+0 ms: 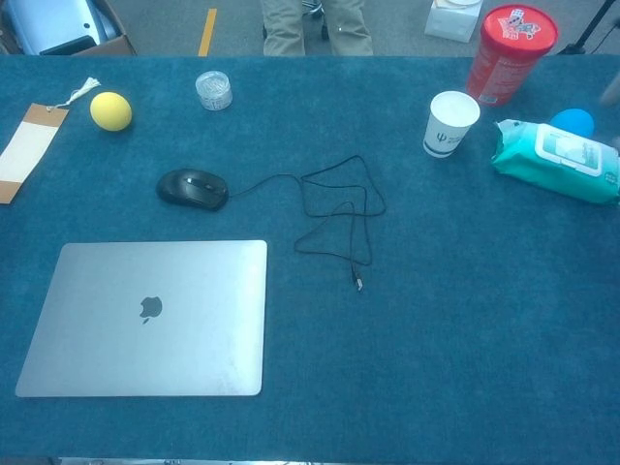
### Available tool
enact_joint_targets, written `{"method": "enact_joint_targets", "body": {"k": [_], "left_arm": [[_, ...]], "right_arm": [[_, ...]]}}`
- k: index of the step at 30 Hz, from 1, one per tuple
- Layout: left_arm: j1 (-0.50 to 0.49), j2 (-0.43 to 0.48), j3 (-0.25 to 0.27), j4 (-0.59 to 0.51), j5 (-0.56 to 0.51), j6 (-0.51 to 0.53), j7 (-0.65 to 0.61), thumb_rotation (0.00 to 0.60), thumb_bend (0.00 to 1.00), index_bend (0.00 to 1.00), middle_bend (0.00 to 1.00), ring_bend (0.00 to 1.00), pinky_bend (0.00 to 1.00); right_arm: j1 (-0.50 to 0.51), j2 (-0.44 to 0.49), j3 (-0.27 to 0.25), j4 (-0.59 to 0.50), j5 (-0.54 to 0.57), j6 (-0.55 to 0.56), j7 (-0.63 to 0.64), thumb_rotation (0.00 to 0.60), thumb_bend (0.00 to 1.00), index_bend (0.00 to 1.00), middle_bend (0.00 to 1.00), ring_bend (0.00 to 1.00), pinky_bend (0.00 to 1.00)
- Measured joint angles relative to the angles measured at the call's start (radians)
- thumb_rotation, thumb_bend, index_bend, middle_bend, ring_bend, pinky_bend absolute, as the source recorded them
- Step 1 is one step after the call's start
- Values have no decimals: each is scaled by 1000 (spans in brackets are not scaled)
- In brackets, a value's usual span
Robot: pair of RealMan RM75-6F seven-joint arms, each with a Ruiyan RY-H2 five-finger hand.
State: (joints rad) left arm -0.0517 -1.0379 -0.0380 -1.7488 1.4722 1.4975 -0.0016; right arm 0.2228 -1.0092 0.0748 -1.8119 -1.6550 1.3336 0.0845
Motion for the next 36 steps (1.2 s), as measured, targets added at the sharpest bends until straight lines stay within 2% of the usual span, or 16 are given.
{"method": "enact_joint_targets", "body": {"k": [5,9,15,22,27,31,36], "left_arm": [[12,6,3,12,-7,10,-17,600,389,212,187,96,44],[21,9,6,22,-10,17,-32,600,389,212,188,96,45],[35,12,9,43,-13,25,-63,600,389,212,188,96,45],[48,18,10,63,-17,36,-95,600,389,212,188,96,45],[56,16,12,79,-20,36,-113,600,389,212,187,97,45],[59,14,13,92,-22,34,-125,600,389,212,187,96,45],[60,11,13,105,-24,27,-135,600,389,212,187,97,45]], "right_arm": [[89,-9,21,-66,-23,-101,-61,600,146,564,235,0,0],[159,-42,38,-104,-14,-195,-131,600,128,563,236,0,0],[250,-143,59,-127,42,-312,-294,600,125,564,235,0,0],[347,-328,63,-80,130,-419,-530,600,195,564,236,0,0],[406,-421,53,-26,197,-483,-661,600,220,564,236,0,0],[441,-493,32,32,256,-513,-756,600,228,555,236,0,0],[464,-543,-8,95,300,-532,-813,600,227,540,236,0,0]]}}
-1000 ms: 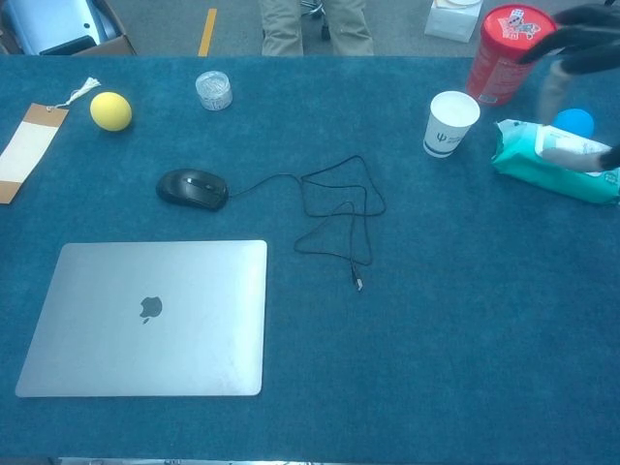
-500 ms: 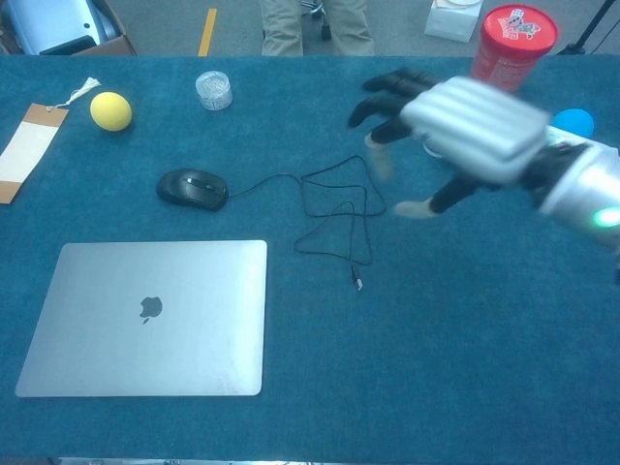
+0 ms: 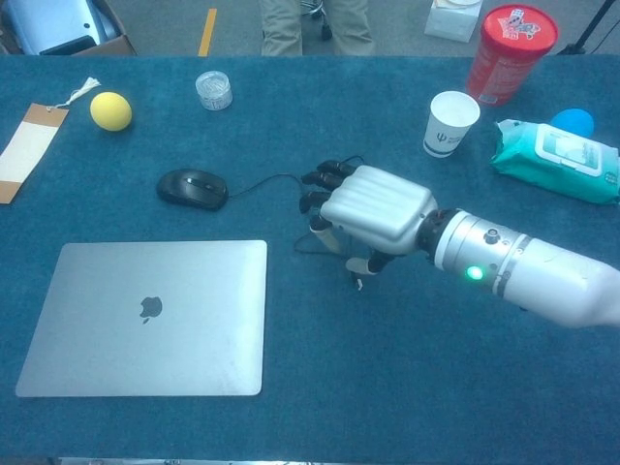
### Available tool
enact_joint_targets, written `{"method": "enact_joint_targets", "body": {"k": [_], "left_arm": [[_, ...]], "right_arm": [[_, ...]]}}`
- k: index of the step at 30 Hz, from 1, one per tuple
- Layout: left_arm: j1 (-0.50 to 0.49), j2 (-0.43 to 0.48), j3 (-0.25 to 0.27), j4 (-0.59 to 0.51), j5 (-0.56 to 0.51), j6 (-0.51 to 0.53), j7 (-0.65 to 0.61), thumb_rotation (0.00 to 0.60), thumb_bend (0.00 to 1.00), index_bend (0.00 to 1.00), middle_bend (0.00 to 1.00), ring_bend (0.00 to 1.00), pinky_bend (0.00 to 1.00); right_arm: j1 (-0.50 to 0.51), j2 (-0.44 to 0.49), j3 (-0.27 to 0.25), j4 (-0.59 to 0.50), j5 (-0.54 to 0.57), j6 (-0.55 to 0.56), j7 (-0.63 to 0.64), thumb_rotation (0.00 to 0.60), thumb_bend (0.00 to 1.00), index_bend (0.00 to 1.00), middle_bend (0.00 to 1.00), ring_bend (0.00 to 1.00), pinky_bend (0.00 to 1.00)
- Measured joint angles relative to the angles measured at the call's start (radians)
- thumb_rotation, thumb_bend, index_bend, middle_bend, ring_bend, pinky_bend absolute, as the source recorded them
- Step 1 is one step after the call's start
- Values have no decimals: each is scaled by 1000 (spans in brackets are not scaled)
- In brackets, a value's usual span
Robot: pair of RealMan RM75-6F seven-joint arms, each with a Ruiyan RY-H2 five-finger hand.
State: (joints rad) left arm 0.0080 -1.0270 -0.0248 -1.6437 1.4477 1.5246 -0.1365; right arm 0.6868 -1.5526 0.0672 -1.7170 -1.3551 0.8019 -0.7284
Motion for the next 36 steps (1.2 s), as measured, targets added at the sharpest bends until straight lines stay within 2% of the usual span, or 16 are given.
{"method": "enact_joint_targets", "body": {"k": [13,36], "left_arm": [[0,-7,-4,14,-4,-8,-8,600,389,212,186,96,45],[-1,-10,-11,12,-12,-15,8,600,389,212,186,96,45]], "right_arm": [[28,-74,-76,117,7,-6,-37,600,228,471,216,0,0],[36,-30,-112,128,-23,13,73,600,243,469,215,0,0]]}}
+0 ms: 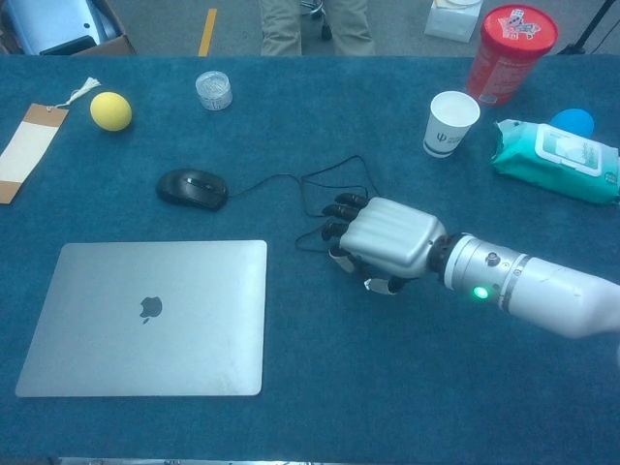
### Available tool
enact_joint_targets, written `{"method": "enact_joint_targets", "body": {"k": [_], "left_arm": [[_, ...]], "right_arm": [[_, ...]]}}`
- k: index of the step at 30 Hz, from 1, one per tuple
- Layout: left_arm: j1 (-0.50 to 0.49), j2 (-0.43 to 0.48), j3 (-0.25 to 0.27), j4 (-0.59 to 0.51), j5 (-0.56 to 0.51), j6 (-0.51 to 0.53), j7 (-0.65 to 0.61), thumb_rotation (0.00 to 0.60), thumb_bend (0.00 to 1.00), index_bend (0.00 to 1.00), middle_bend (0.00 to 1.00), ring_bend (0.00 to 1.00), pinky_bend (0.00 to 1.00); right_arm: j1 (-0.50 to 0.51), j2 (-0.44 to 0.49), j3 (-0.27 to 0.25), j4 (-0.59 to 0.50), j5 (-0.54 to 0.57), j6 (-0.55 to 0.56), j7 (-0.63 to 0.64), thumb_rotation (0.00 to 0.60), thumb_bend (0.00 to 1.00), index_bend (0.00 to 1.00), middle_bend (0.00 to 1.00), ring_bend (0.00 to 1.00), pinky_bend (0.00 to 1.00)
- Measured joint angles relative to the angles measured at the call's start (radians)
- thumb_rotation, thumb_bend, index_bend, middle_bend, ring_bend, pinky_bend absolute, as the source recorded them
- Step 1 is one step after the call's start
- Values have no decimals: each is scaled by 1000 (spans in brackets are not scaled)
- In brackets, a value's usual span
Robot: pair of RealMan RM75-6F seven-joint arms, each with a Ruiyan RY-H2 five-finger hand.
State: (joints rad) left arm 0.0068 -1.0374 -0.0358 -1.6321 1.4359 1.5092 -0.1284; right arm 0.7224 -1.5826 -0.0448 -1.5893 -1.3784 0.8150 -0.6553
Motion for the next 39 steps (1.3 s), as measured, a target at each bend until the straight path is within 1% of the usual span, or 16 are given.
{"method": "enact_joint_targets", "body": {"k": [3,7,10,18,26,28,33,39], "left_arm": [[0,0,-1,1,-5,-3,1,600,389,212,186,96,44],[0,-3,0,2,-5,-6,3,600,389,212,186,96,45],[-1,-6,1,1,-3,-7,6,600,389,212,186,96,44],[2,-4,0,2,-7,-6,7,600,389,212,186,96,45],[7,-4,-2,8,-13,-3,3,600,388,212,186,96,45],[7,-5,-2,10,-13,-4,1,600,389,212,186,96,44],[8,-7,-2,16,-13,-5,-5,600,389,212,186,96,44],[8,-10,-1,19,-11,-7,-7,600,389,212,186,96,44]], "right_arm": [[-1,15,0,-7,-18,15,22,600,245,469,215,0,0],[-4,41,-11,-18,-33,23,27,600,245,469,215,0,0],[-5,43,-17,-12,-36,20,34,600,245,469,215,0,0],[0,15,-20,26,-34,6,33,600,246,469,215,0,0],[9,-26,-11,59,-30,-5,37,600,255,469,215,0,0],[10,-31,-11,61,-29,-5,34,600,269,469,215,0,0],[9,-38,-12,65,-18,-5,20,600,351,475,220,0,0],[4,-46,-15,70,-8,1,9,600,390,552,241,0,0]]}}
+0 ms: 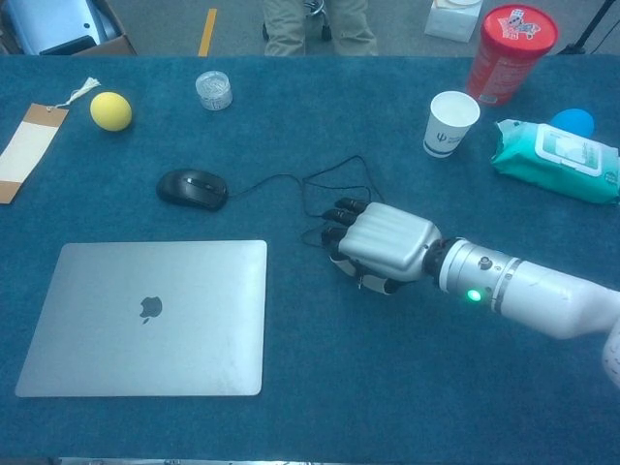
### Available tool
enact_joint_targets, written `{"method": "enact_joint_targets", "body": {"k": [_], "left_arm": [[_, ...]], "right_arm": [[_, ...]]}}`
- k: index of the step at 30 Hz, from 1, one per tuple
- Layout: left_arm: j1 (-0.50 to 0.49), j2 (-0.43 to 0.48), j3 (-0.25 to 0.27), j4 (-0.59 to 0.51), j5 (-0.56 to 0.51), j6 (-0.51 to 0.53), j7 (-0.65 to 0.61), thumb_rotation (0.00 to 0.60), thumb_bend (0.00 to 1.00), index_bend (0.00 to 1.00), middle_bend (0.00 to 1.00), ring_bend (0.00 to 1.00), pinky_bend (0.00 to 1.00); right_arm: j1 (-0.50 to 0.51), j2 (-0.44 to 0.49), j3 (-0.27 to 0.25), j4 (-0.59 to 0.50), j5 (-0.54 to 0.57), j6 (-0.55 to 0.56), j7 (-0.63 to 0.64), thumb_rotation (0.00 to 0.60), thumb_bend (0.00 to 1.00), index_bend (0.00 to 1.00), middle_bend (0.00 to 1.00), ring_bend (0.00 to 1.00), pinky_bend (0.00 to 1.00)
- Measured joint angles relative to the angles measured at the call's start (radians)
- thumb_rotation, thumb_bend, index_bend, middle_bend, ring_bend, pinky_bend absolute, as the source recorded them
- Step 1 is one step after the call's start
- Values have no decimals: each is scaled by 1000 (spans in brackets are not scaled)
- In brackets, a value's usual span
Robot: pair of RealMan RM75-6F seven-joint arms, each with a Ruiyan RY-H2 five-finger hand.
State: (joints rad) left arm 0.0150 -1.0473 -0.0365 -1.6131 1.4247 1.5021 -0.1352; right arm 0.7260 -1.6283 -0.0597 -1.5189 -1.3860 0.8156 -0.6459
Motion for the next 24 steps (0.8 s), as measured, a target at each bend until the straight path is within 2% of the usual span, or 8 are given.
{"method": "enact_joint_targets", "body": {"k": [6,12,18,24], "left_arm": [[2,0,-1,3,-2,0,-2,600,389,212,186,96,45],[2,-1,-1,7,-2,-1,-2,600,389,212,186,96,45],[0,4,-4,3,-2,-2,3,600,389,212,186,96,45],[-2,5,-3,-6,2,-2,11,600,389,212,186,96,45]], "right_arm": [[-7,-2,1,3,-10,22,16,600,395,608,265,17,0],[-19,7,12,3,-25,58,54,600,395,615,272,26,0],[-24,47,72,-47,-35,126,107,600,394,615,276,26,0],[-17,111,163,-141,-38,182,160,600,395,615,279,26,0]]}}
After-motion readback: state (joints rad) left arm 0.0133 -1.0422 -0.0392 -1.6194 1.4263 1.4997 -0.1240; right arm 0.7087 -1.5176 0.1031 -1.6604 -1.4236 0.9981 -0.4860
